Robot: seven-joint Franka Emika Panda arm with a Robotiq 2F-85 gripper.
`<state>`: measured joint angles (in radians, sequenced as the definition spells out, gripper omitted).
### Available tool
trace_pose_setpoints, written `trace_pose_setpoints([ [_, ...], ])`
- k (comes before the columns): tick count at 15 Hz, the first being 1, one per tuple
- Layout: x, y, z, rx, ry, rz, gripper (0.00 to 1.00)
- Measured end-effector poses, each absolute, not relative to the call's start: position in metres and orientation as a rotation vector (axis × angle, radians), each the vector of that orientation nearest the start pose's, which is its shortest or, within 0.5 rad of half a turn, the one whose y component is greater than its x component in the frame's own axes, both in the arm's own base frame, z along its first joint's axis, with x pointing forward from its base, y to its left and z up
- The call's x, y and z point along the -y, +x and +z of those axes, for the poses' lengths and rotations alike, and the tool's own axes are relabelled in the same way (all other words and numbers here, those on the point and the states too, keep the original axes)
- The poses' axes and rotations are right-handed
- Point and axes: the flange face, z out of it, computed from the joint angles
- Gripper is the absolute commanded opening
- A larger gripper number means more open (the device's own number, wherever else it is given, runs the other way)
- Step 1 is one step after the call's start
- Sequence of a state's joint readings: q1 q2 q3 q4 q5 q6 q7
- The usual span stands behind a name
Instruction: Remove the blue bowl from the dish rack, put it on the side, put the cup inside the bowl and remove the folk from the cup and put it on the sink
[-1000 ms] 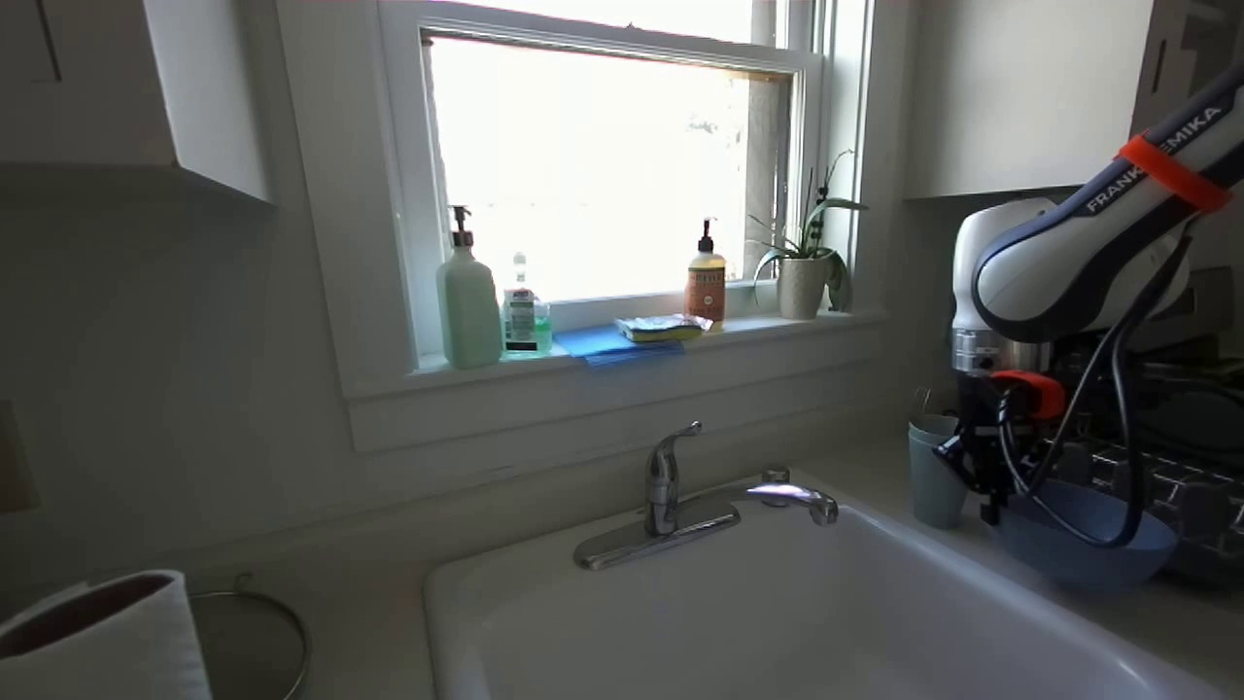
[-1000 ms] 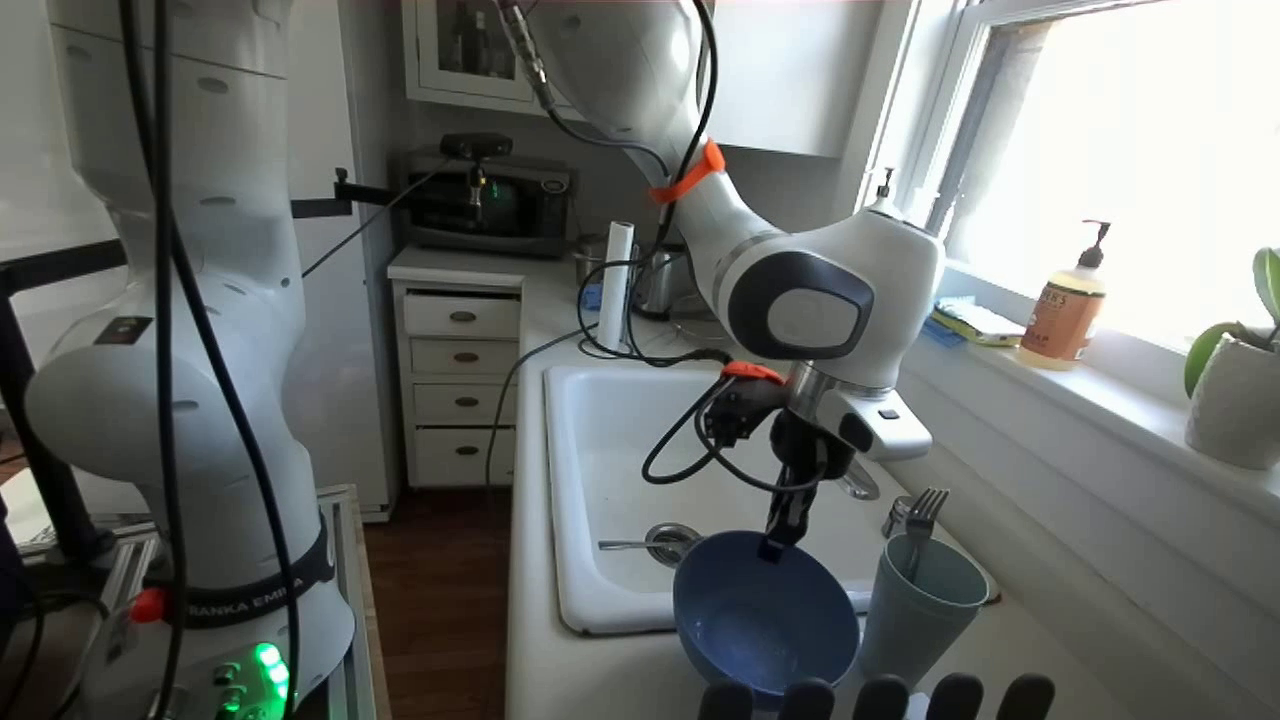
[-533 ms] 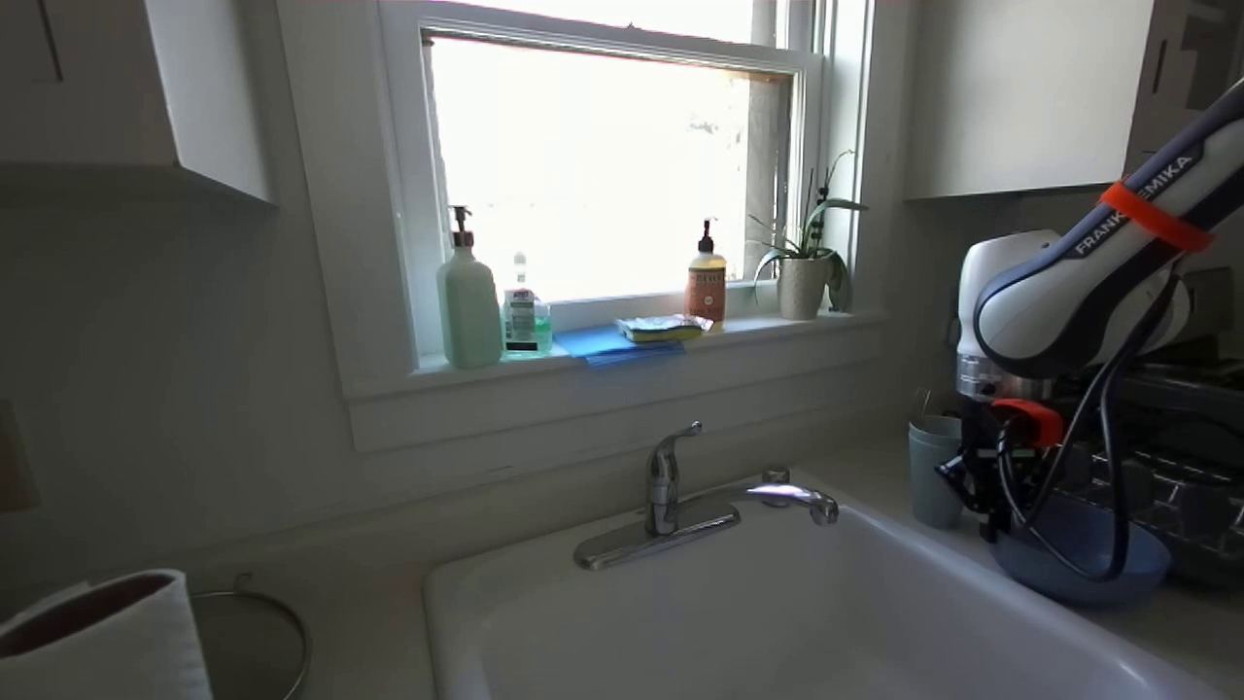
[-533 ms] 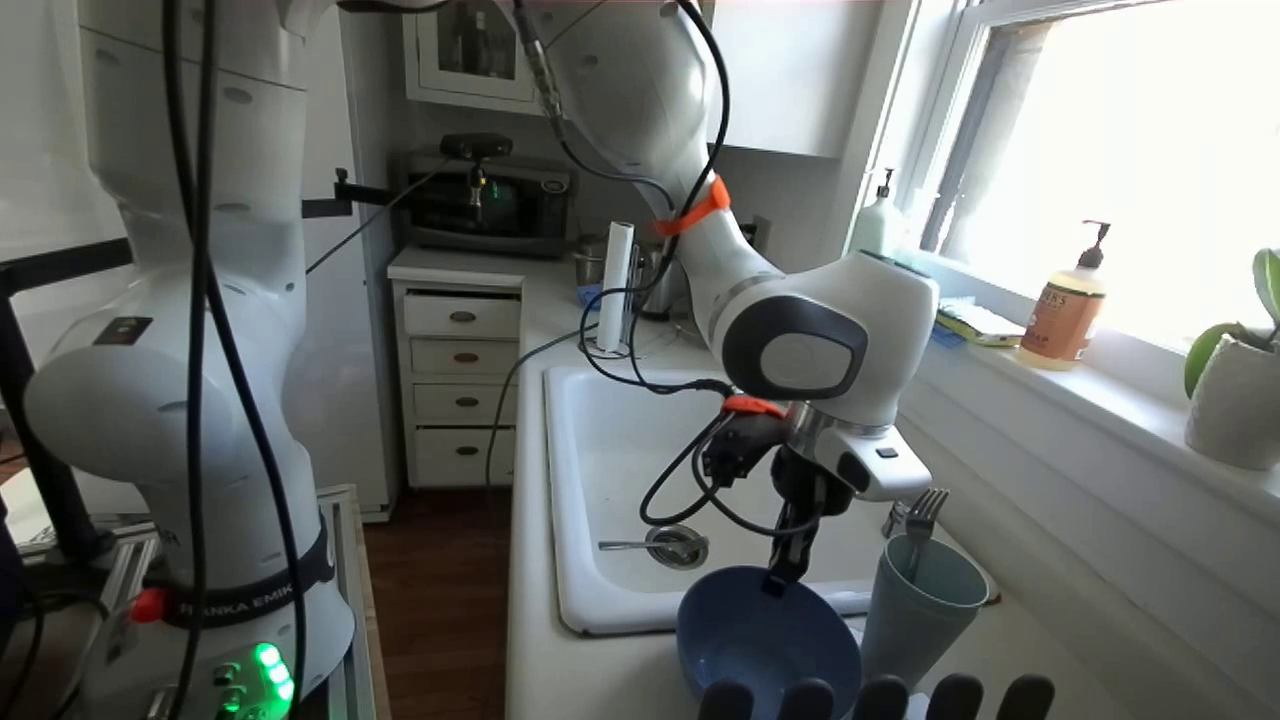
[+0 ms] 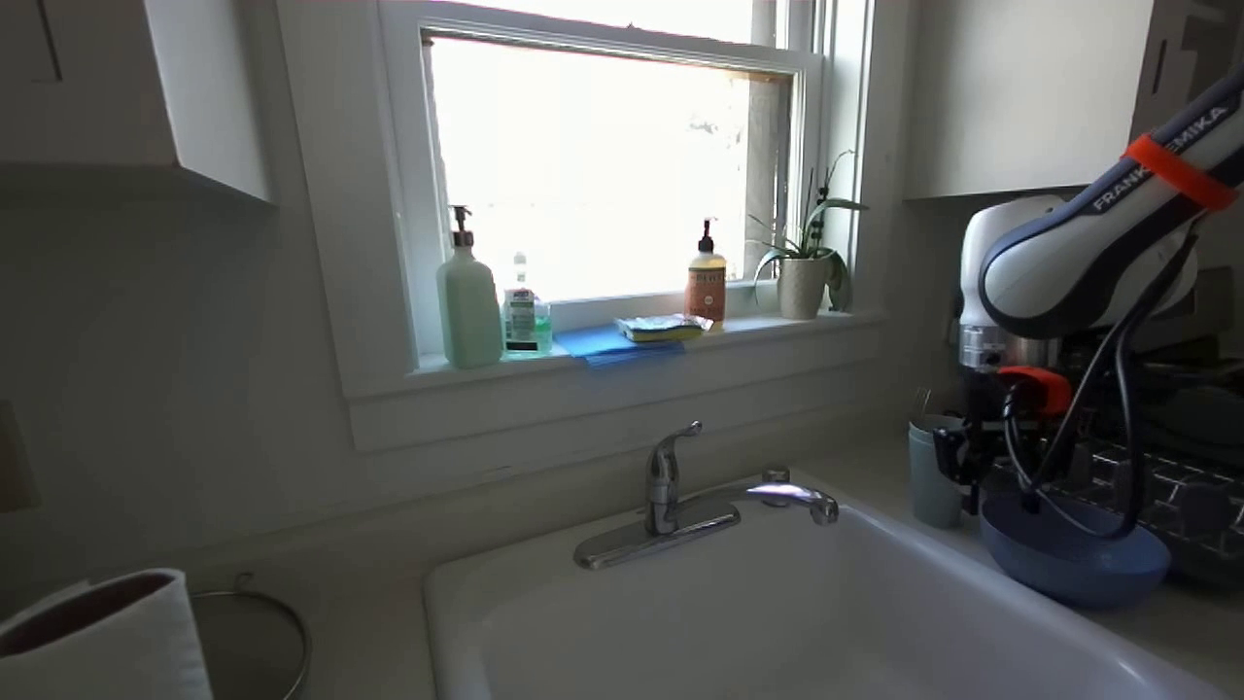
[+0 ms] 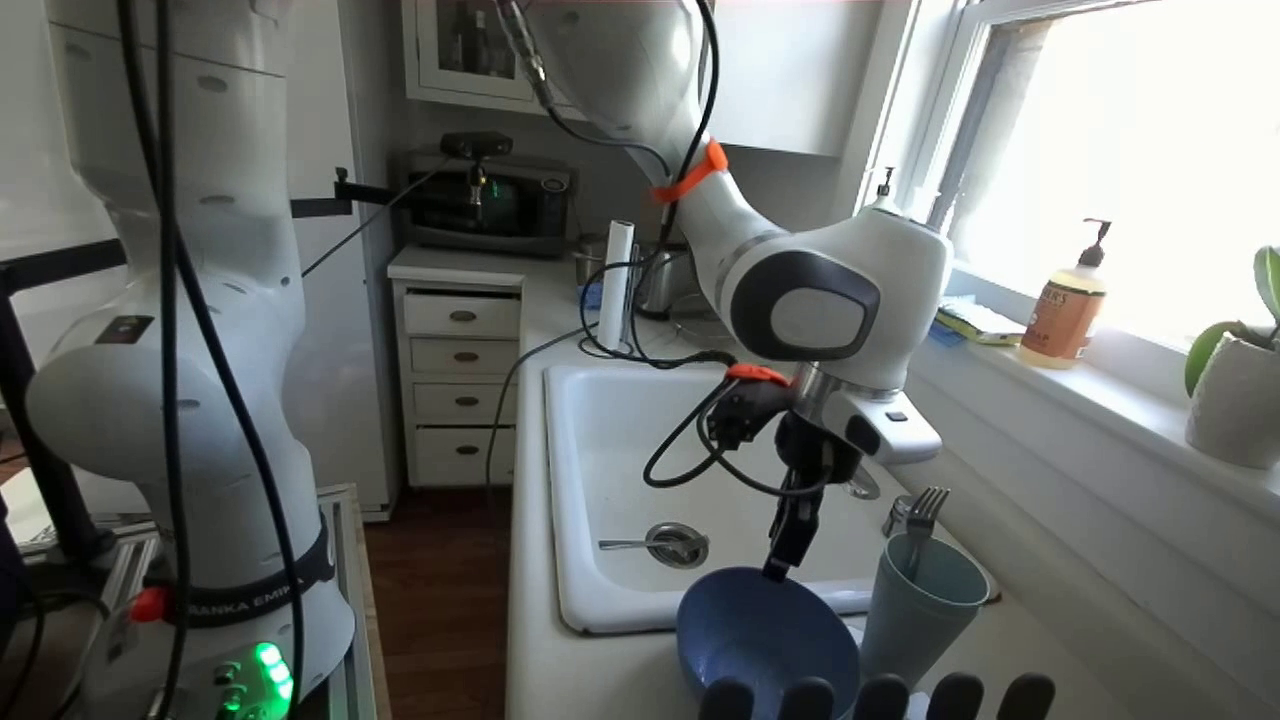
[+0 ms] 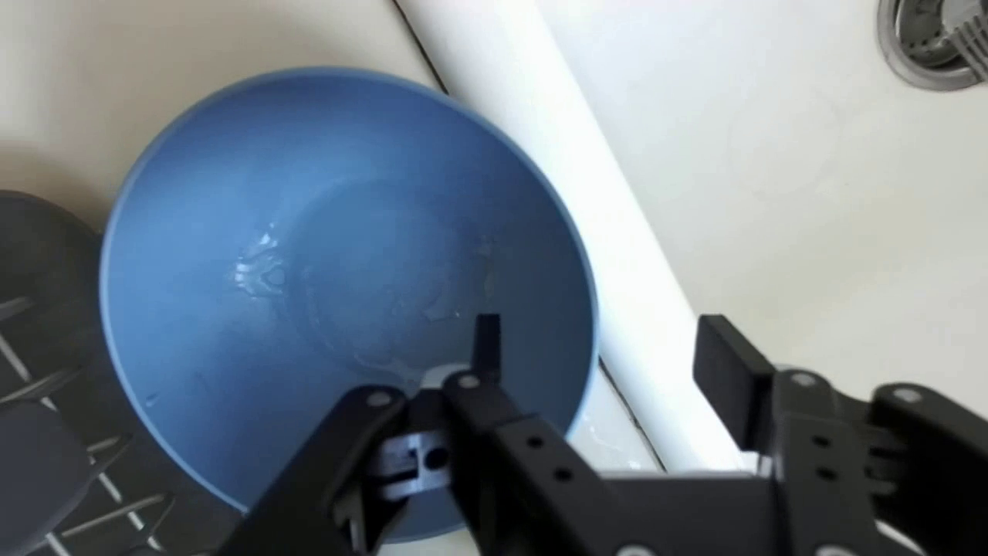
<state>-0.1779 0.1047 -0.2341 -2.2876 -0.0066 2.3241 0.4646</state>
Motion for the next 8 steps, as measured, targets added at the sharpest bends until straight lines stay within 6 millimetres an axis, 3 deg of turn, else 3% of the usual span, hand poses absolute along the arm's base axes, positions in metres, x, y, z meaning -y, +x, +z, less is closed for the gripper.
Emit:
trace_pose_setpoints([
  [4,0.223,0.469,0.363,-1.37,-2.869,0.069,1.0],
  [8,0.273,0.465,0.415,-1.51,-2.817,-0.064,1.0],
])
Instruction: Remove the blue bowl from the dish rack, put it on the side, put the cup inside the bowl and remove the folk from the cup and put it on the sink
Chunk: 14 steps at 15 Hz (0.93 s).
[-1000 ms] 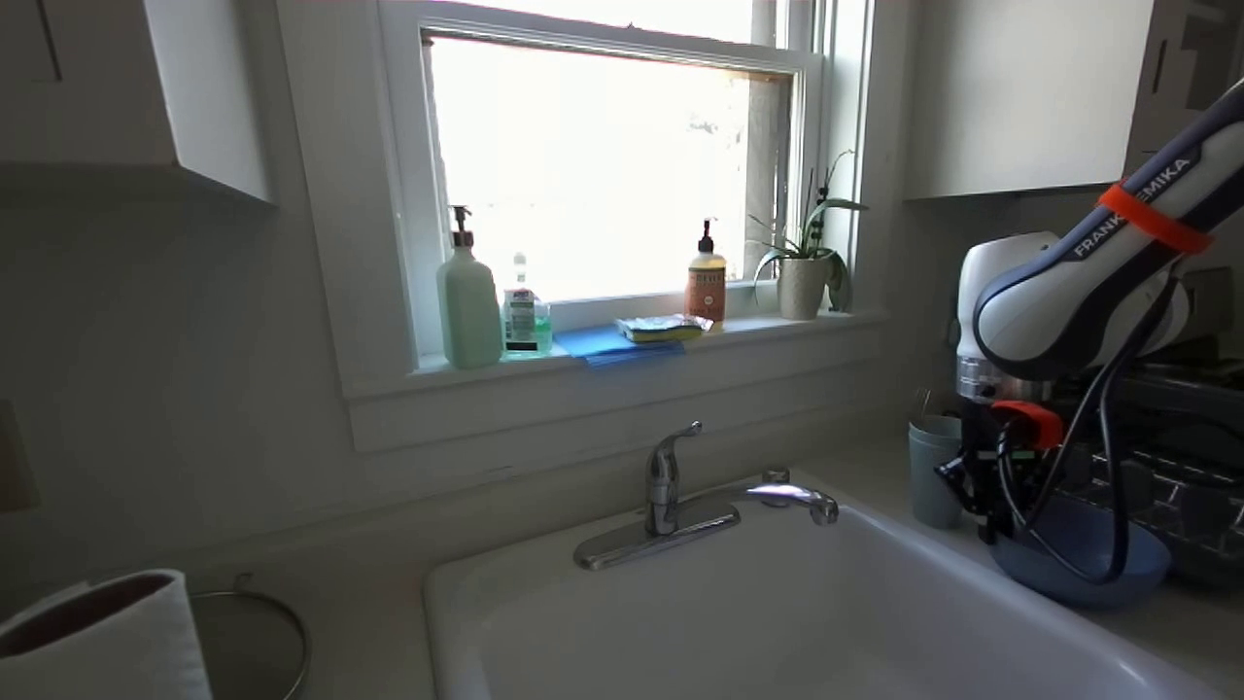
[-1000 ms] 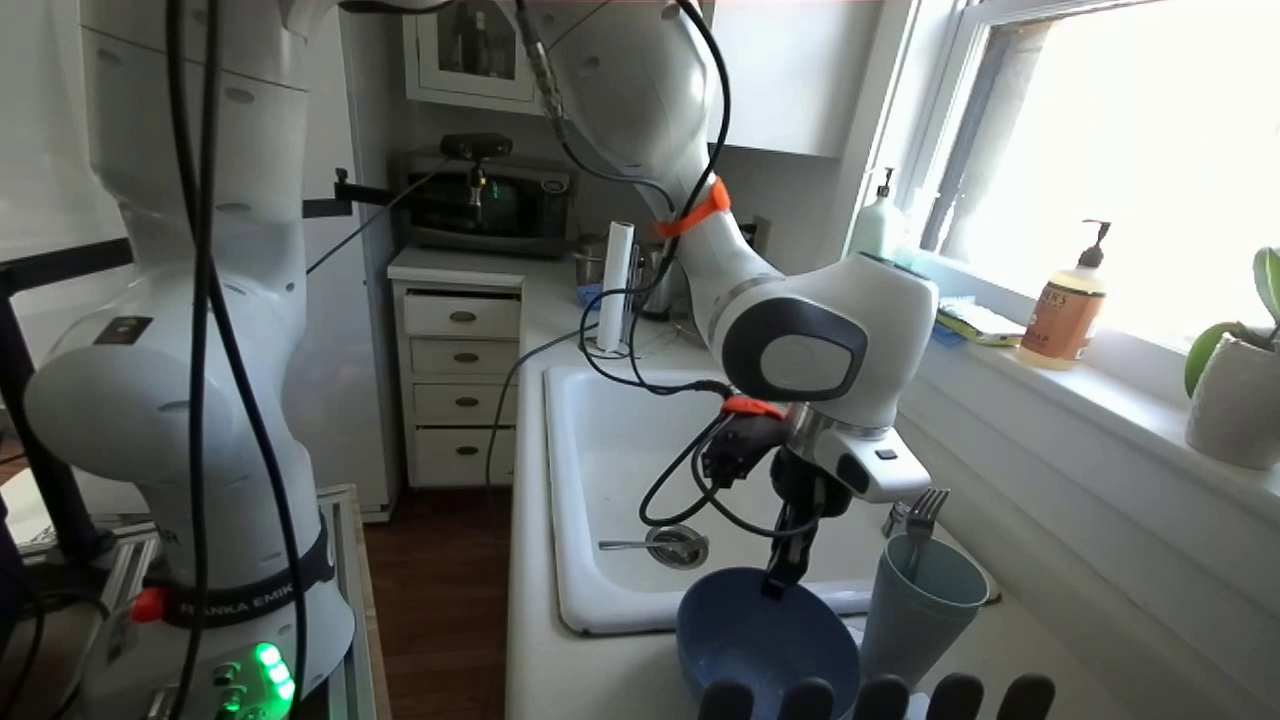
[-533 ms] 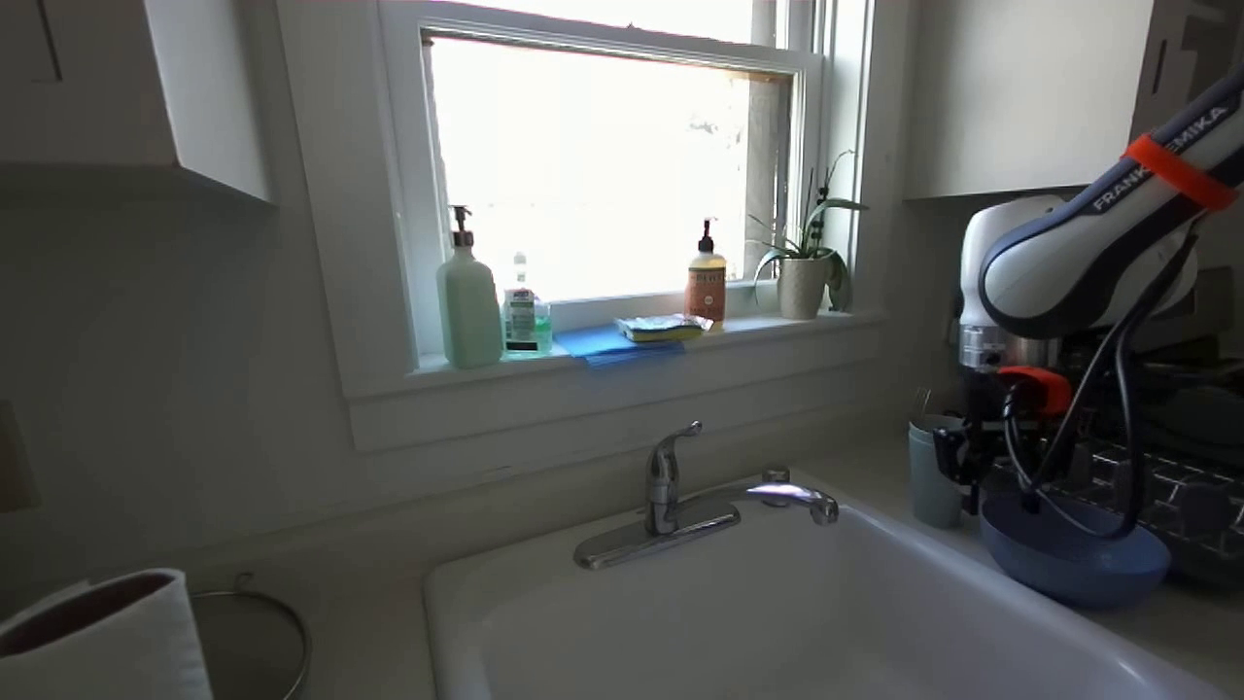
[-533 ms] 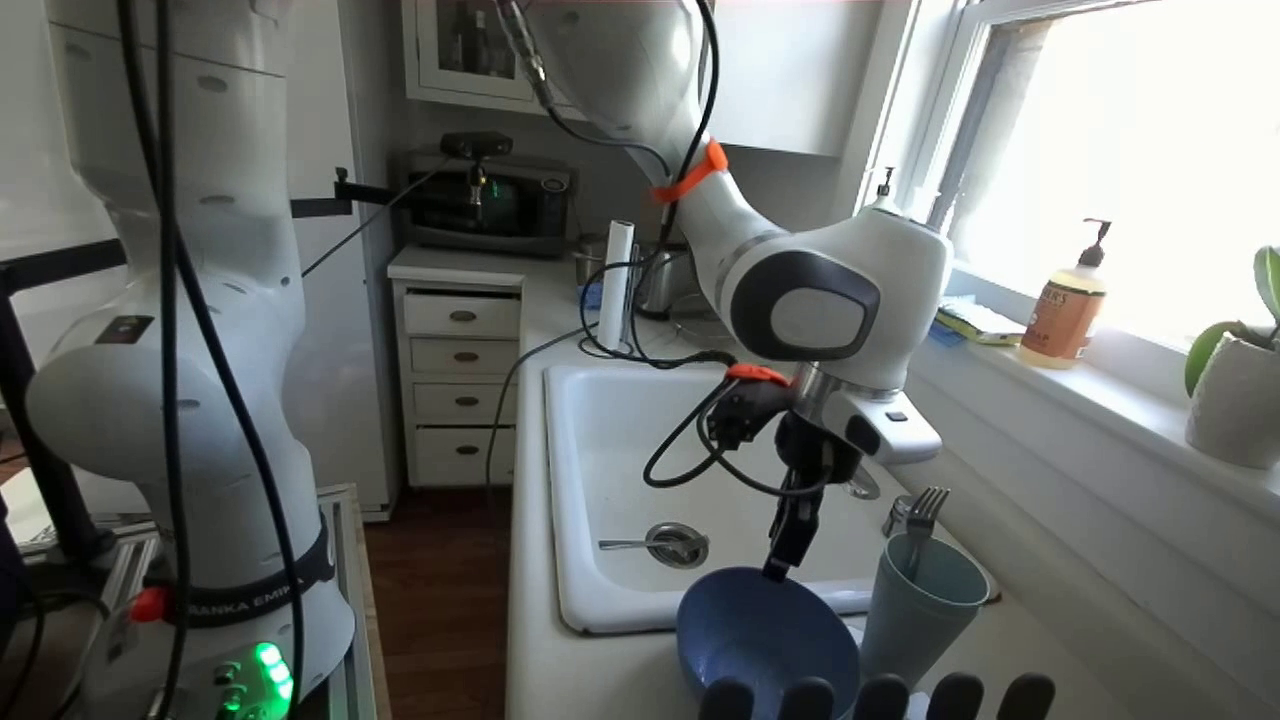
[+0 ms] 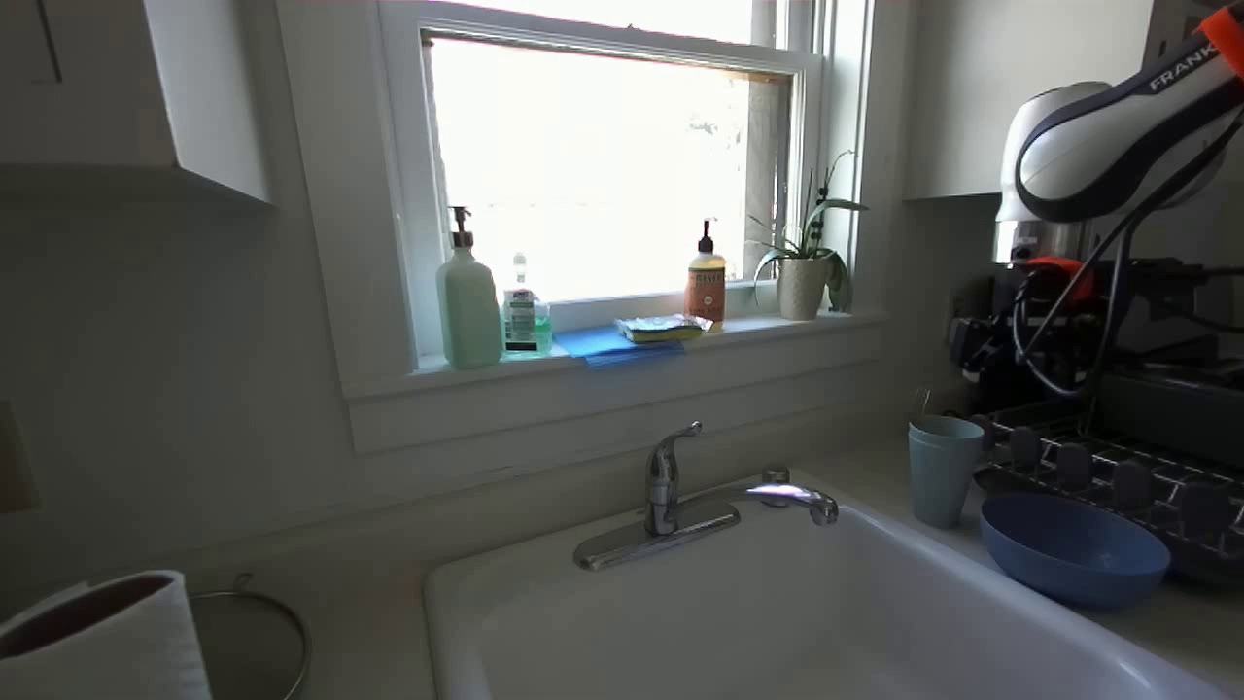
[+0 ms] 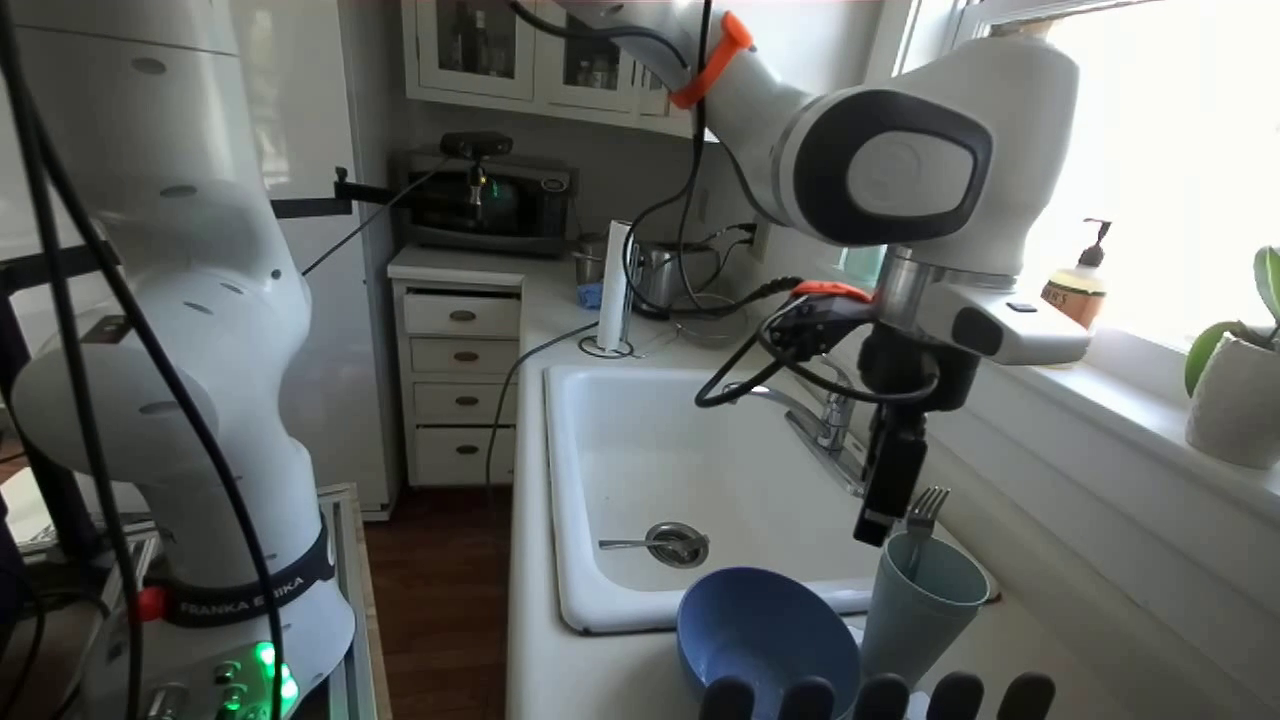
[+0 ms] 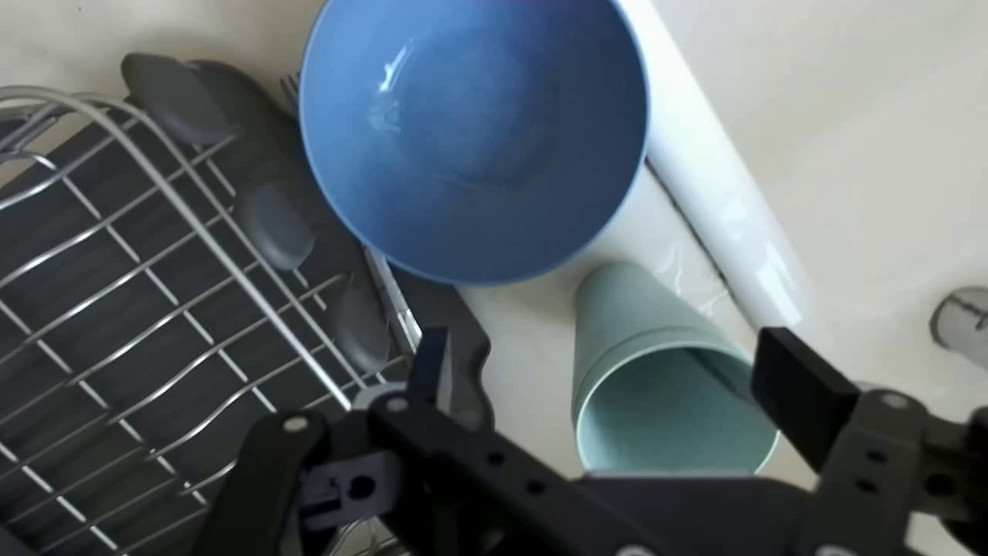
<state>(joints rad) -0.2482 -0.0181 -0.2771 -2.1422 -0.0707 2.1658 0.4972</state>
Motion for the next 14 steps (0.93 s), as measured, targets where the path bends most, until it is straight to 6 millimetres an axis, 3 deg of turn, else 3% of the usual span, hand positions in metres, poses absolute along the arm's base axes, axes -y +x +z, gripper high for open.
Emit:
trace_pose_setpoints([
  [2,0.298,0.462,0.42,-1.571,-2.793,-0.086,1.0],
  [5,0.324,0.462,0.402,-1.627,-2.761,-0.041,1.0],
  [9,0.333,0.475,0.365,-1.63,-2.689,0.033,1.0],
  [14,0.336,0.496,0.346,-1.6,-2.645,0.013,1.0],
])
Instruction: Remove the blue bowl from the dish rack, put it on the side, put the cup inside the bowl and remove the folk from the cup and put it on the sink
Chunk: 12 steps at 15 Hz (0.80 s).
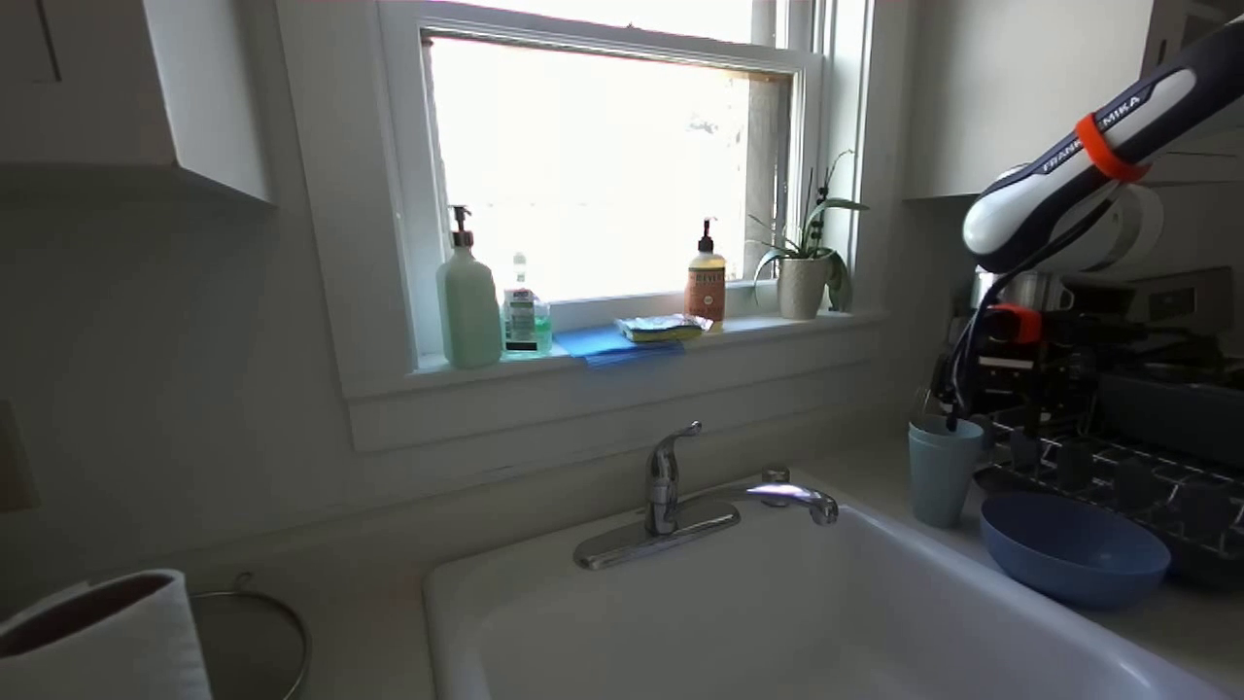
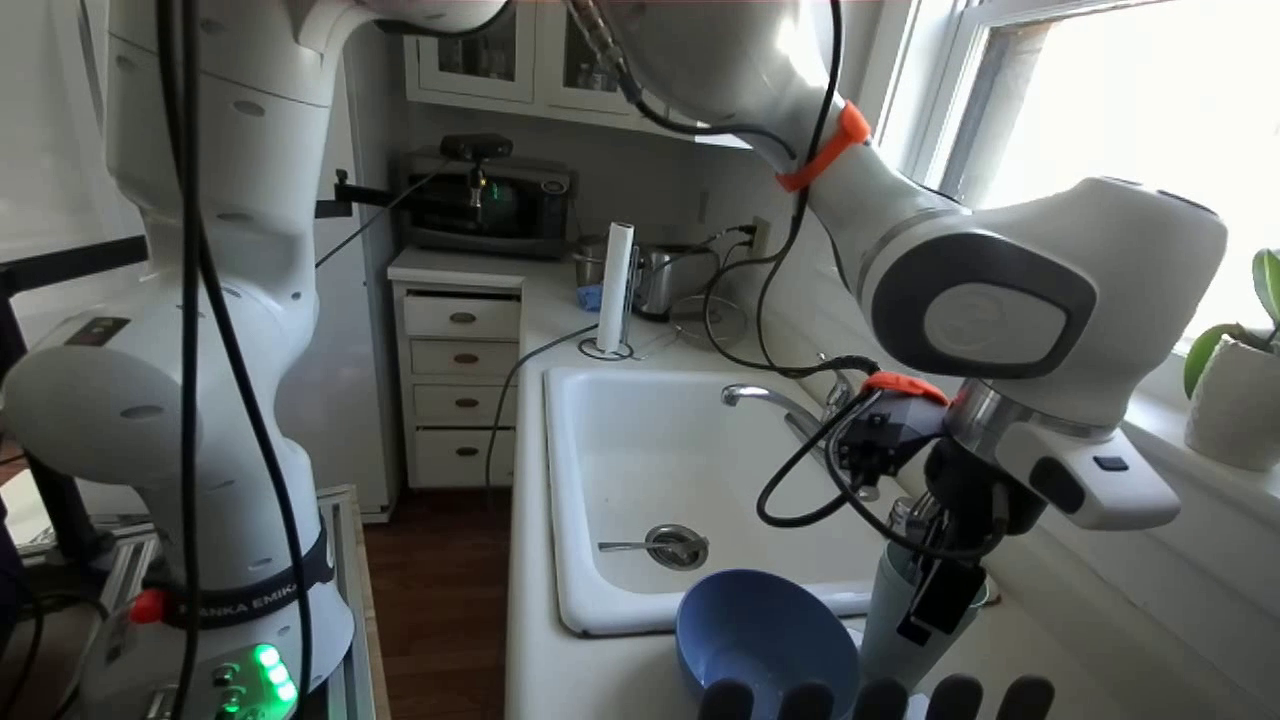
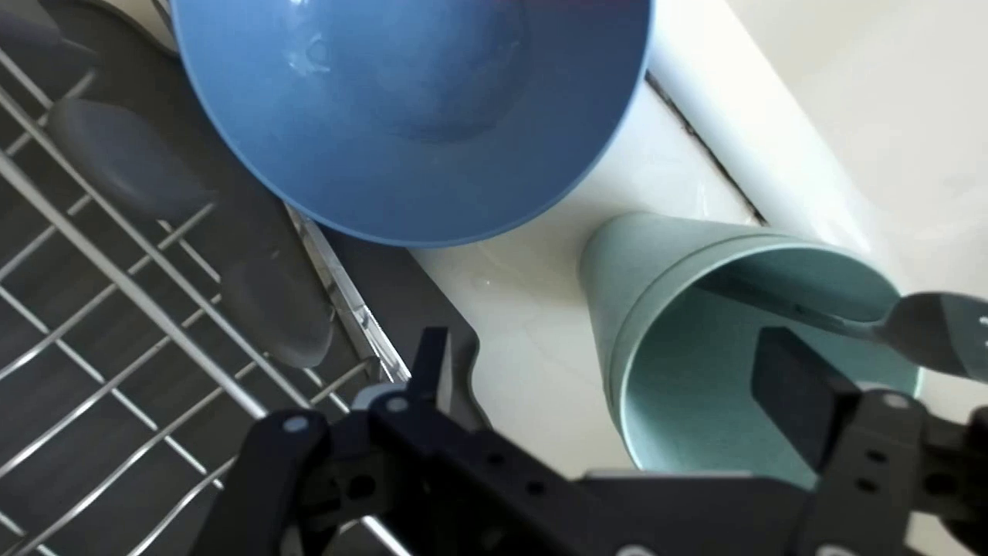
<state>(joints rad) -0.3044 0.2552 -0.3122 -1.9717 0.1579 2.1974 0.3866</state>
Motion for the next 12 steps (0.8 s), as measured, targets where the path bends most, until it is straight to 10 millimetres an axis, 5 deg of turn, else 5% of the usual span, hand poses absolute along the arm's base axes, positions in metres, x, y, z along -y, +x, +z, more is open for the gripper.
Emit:
trace_pose_setpoints([
  [1,0.338,0.499,0.345,-1.599,-2.642,0.008,0.99],
  [2,0.338,0.503,0.343,-1.602,-2.635,0.004,0.74],
  [4,0.338,0.509,0.339,-1.606,-2.615,0.001,0.71],
  [12,0.339,0.523,0.321,-1.617,-2.595,0.021,0.16],
])
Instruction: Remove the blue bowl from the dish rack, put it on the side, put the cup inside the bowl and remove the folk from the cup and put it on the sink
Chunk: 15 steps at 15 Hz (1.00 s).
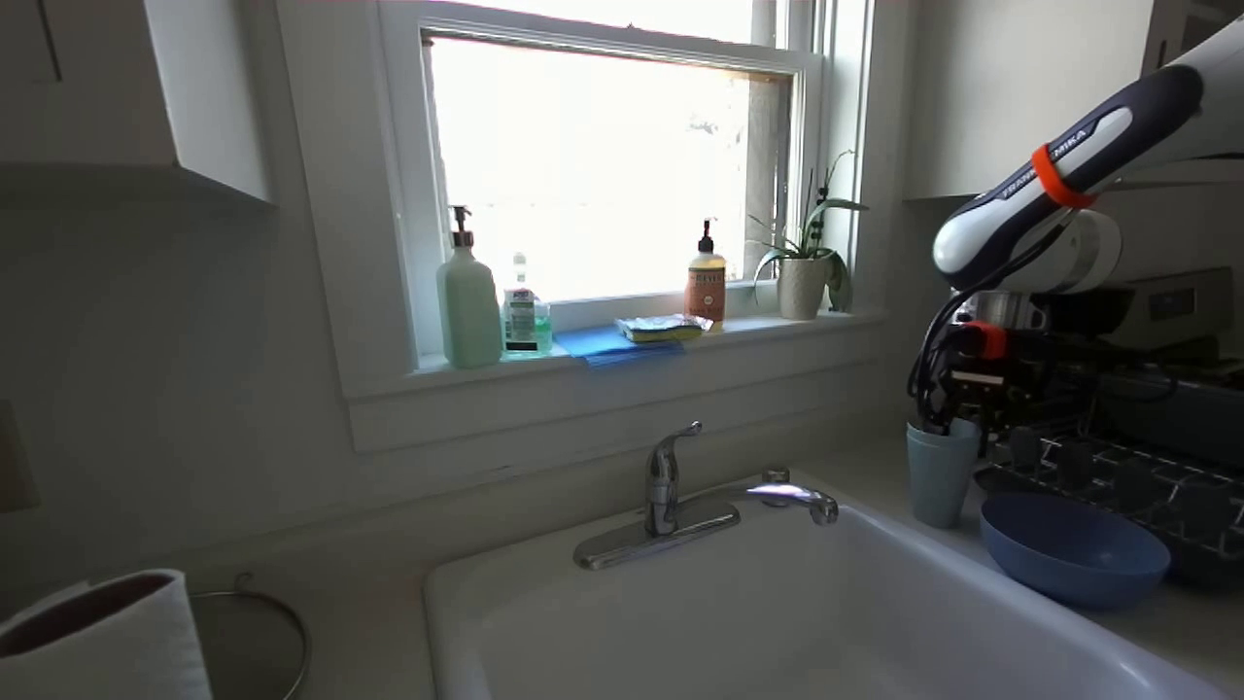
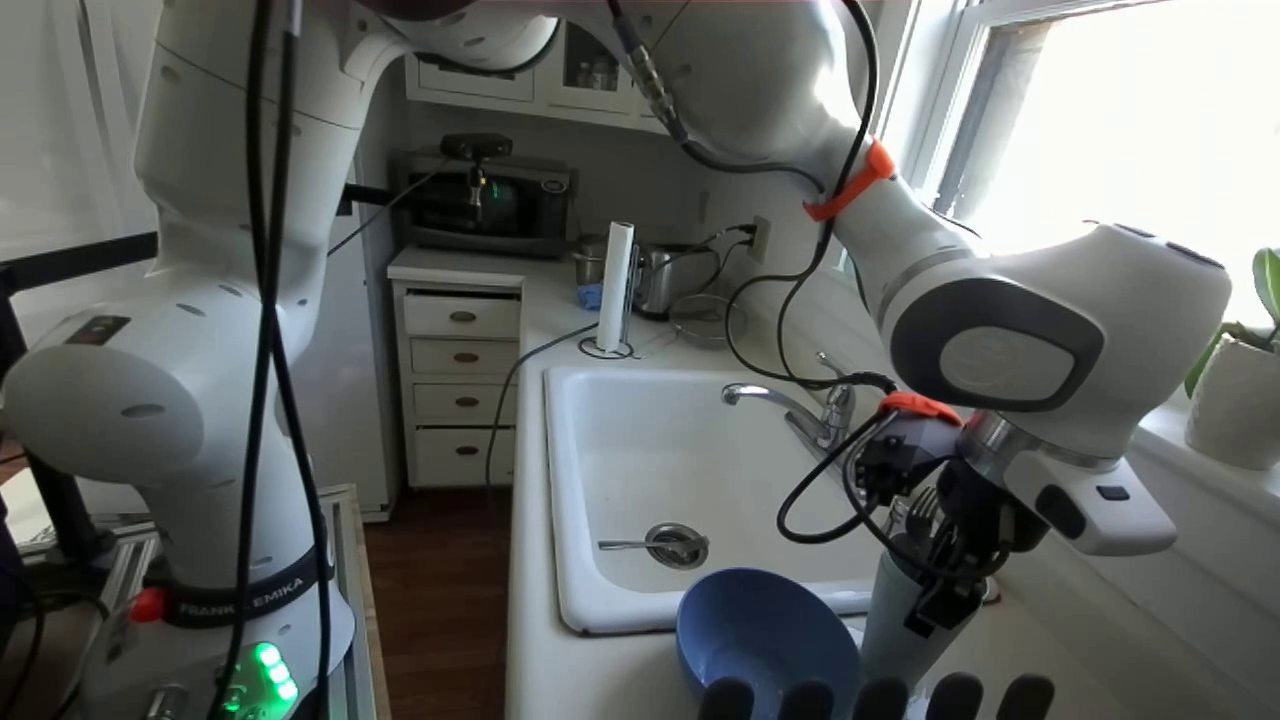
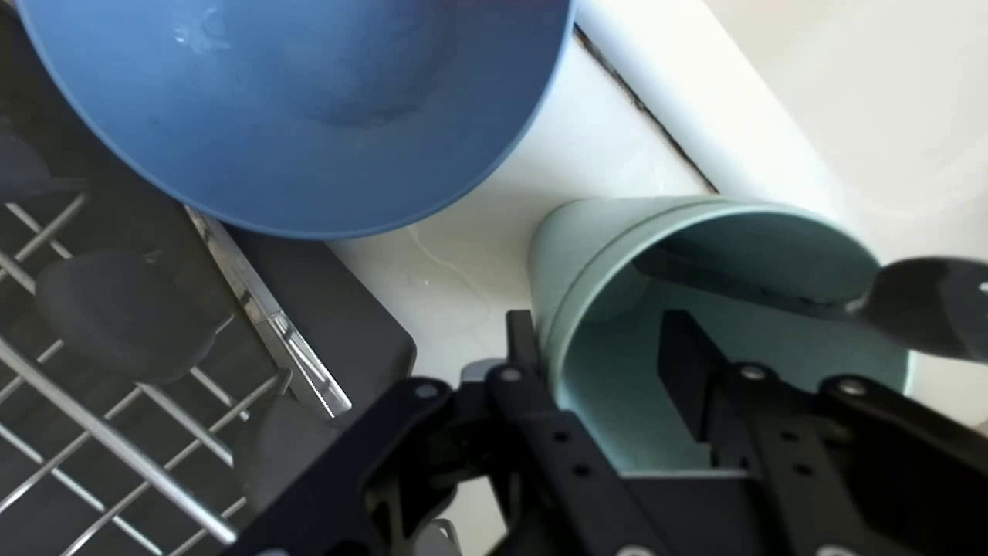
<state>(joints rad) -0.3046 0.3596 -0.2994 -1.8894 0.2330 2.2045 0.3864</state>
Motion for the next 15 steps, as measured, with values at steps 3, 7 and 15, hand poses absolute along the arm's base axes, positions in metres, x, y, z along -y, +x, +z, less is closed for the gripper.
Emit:
trace_pose_setpoints([
  [3,0.34,0.525,0.32,-1.627,-2.592,0.021,0.0],
  [7,0.341,0.527,0.322,-1.636,-2.576,0.011,0.02],
  [15,0.32,0.53,0.378,-1.541,-2.592,-0.104,0.02],
])
